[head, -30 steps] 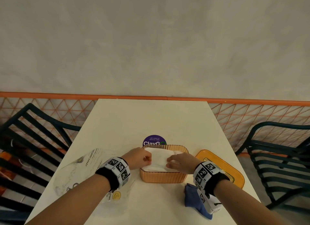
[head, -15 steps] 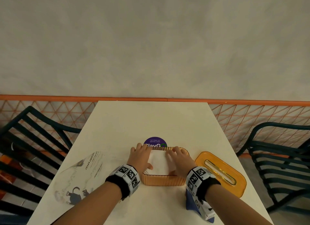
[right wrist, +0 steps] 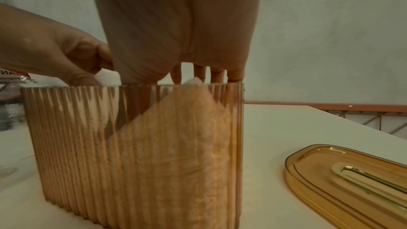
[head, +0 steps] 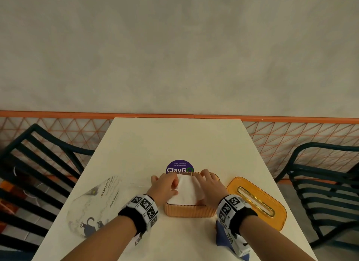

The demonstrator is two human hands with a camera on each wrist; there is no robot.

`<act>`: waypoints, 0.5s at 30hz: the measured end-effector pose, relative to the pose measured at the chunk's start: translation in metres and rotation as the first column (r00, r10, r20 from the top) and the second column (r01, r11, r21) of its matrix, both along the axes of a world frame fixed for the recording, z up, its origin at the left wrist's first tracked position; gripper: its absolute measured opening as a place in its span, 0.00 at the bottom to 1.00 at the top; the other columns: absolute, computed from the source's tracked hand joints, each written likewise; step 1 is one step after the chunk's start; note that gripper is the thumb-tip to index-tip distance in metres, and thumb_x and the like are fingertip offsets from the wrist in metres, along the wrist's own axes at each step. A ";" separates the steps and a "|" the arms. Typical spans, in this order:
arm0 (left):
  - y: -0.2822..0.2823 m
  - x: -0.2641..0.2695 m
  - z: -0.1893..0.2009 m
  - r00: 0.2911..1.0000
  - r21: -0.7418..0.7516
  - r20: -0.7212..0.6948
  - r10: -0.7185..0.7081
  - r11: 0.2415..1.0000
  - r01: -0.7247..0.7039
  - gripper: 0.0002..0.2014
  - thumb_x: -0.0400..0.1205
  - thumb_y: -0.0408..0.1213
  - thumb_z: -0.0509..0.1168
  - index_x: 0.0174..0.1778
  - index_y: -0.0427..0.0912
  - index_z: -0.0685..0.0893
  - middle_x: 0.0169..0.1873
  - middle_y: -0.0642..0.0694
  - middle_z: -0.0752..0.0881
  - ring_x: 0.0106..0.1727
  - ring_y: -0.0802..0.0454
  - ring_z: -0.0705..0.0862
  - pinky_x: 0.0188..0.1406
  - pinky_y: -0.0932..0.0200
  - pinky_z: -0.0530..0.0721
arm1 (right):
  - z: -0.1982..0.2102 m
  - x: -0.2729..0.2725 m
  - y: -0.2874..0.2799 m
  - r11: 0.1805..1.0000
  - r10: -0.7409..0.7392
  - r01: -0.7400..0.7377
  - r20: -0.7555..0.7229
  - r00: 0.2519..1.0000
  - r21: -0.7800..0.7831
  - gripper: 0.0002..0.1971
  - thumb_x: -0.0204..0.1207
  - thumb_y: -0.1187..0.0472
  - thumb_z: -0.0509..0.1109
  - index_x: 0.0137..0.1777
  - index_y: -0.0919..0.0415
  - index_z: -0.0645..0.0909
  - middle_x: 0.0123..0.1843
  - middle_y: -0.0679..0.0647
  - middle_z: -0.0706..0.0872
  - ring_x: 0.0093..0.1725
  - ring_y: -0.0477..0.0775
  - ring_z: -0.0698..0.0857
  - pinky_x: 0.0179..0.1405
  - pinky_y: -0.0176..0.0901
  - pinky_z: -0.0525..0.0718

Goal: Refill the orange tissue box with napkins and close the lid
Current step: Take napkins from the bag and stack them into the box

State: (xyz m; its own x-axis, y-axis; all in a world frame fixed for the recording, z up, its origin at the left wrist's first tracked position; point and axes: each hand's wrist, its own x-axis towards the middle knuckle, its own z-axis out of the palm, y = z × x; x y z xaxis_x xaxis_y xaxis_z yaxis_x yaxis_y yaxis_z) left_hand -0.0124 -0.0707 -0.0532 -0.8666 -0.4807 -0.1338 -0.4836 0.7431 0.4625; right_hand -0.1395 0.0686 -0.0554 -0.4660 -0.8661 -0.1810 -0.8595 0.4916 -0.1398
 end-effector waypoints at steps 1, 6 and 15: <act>0.000 0.000 0.000 1.000 0.045 -0.008 0.026 0.999 -0.026 0.12 0.78 0.39 0.69 0.41 0.55 0.70 0.37 0.61 0.76 0.48 0.56 0.76 0.54 0.58 0.59 | 0.000 0.000 0.000 1.000 0.001 -0.001 0.000 1.000 -0.005 0.43 0.68 0.59 0.76 0.79 0.50 0.54 0.76 0.56 0.63 0.73 0.61 0.67 0.72 0.52 0.74; -0.004 -0.005 0.007 0.978 0.226 -0.066 0.197 0.958 -0.178 0.11 0.78 0.42 0.68 0.51 0.55 0.72 0.51 0.59 0.79 0.51 0.57 0.78 0.58 0.56 0.62 | 0.001 0.000 -0.002 1.000 0.001 -0.001 0.002 1.000 -0.001 0.44 0.68 0.56 0.76 0.79 0.48 0.54 0.76 0.55 0.63 0.73 0.61 0.66 0.73 0.55 0.73; -0.004 -0.012 0.006 0.931 0.333 -0.129 0.342 0.899 -0.284 0.10 0.78 0.36 0.67 0.40 0.57 0.76 0.45 0.55 0.83 0.52 0.50 0.83 0.64 0.51 0.73 | 0.000 0.002 -0.001 1.000 -0.008 0.008 0.005 1.000 0.010 0.42 0.70 0.57 0.76 0.78 0.47 0.55 0.77 0.55 0.62 0.75 0.62 0.65 0.74 0.56 0.71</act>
